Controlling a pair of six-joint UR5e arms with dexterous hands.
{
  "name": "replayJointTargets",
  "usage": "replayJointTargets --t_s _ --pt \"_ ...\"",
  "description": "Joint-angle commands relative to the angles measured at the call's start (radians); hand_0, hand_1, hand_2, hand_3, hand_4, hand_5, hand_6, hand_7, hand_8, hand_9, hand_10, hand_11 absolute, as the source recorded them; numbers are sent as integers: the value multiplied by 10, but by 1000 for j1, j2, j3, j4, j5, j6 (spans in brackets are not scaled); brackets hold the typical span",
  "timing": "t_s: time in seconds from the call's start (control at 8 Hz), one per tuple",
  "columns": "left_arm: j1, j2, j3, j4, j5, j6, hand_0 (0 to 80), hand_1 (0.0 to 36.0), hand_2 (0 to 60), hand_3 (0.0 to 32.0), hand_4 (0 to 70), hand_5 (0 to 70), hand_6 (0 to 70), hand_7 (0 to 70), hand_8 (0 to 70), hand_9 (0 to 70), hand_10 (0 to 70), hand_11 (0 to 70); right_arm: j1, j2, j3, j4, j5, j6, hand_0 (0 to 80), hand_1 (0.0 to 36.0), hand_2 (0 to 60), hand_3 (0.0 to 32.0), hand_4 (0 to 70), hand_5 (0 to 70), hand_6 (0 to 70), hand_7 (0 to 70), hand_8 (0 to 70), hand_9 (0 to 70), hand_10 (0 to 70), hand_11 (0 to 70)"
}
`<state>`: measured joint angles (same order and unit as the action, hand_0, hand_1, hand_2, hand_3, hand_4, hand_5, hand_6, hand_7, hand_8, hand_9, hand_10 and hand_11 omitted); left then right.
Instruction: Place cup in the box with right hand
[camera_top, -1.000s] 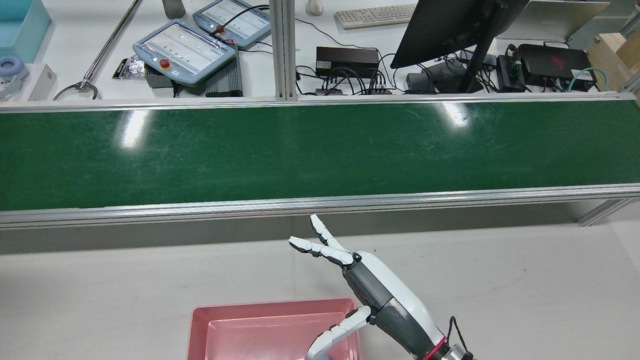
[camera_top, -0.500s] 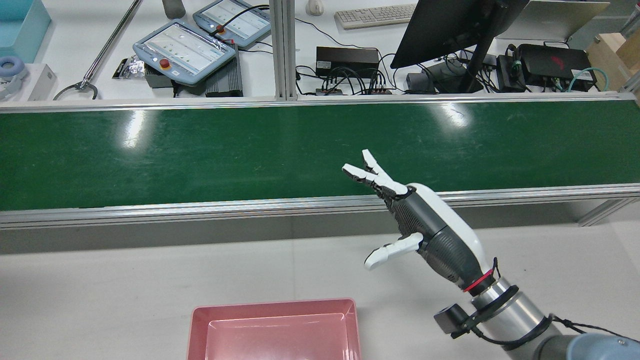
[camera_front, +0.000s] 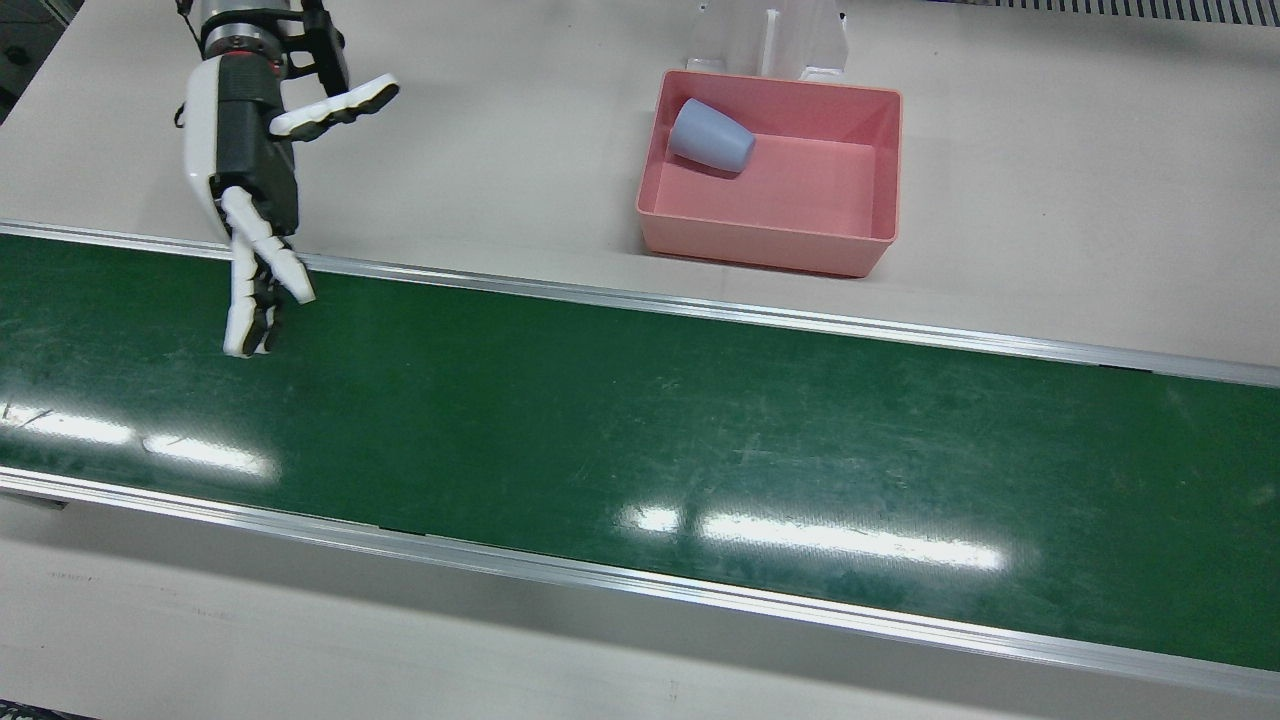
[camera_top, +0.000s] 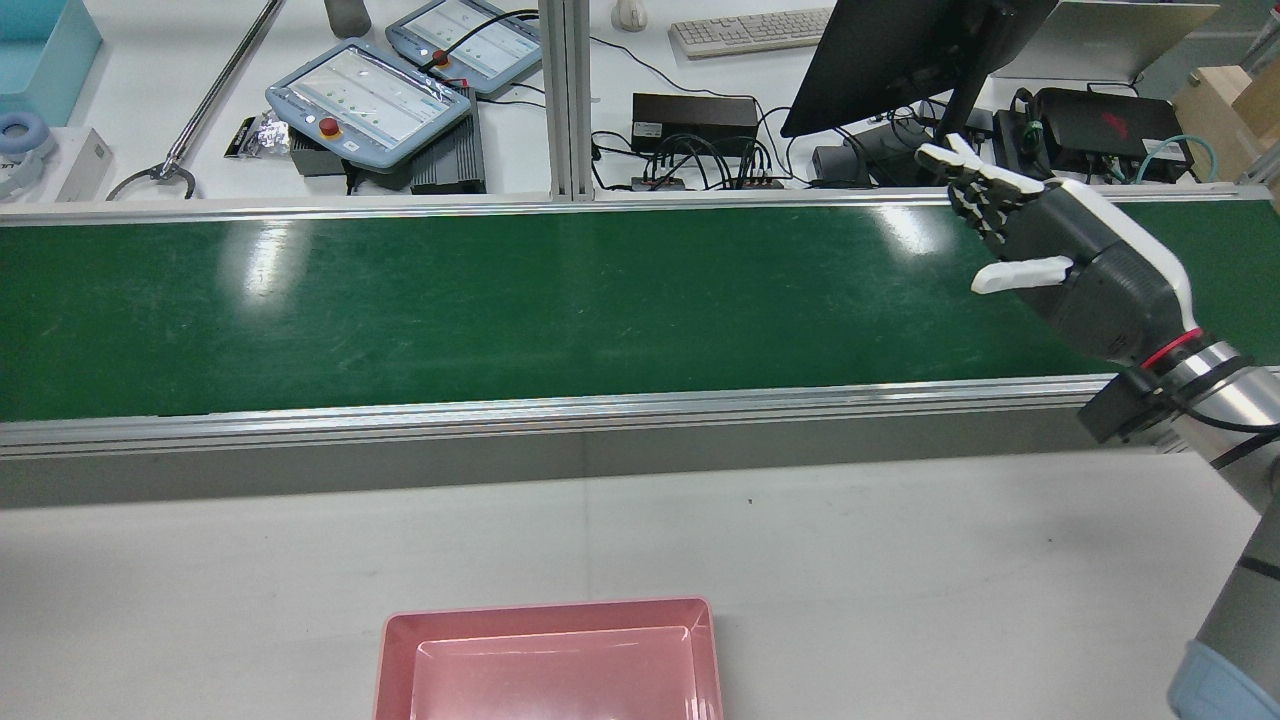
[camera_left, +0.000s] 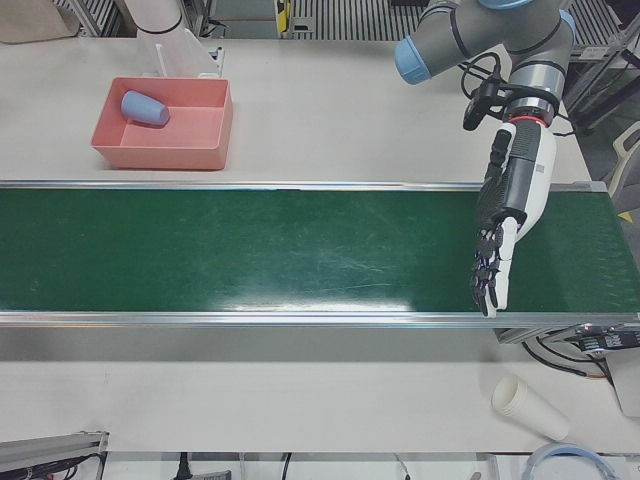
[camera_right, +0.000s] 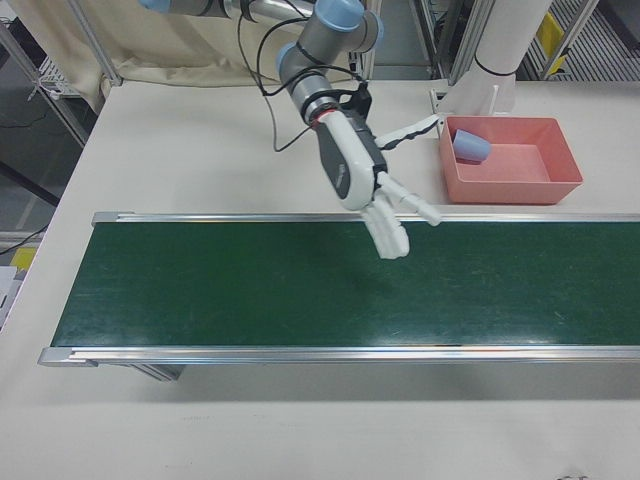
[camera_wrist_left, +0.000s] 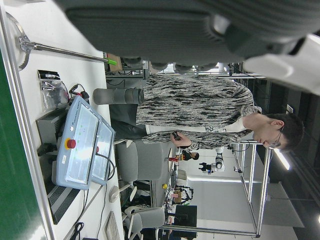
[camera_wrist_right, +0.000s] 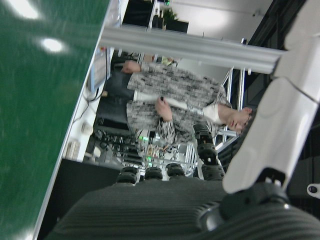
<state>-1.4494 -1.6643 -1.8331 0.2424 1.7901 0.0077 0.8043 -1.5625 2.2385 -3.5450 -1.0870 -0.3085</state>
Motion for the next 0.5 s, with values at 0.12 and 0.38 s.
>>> replayJointTargets --t_s 0.12,0.38 --pt "0 0 -2 -2 0 0 0 0 0 0 0 0 0 0 0 0 0 0 549 -94 -344 281 -365 152 478 122 0 0 0 45 31 57 0 11 24 53" --pt "0 0 -2 0 0 0 0 0 0 0 0 0 0 0 0 0 0 0 627 -113 -506 414 -386 167 473 116 0 0 0 44 35 74 3 18 34 65"
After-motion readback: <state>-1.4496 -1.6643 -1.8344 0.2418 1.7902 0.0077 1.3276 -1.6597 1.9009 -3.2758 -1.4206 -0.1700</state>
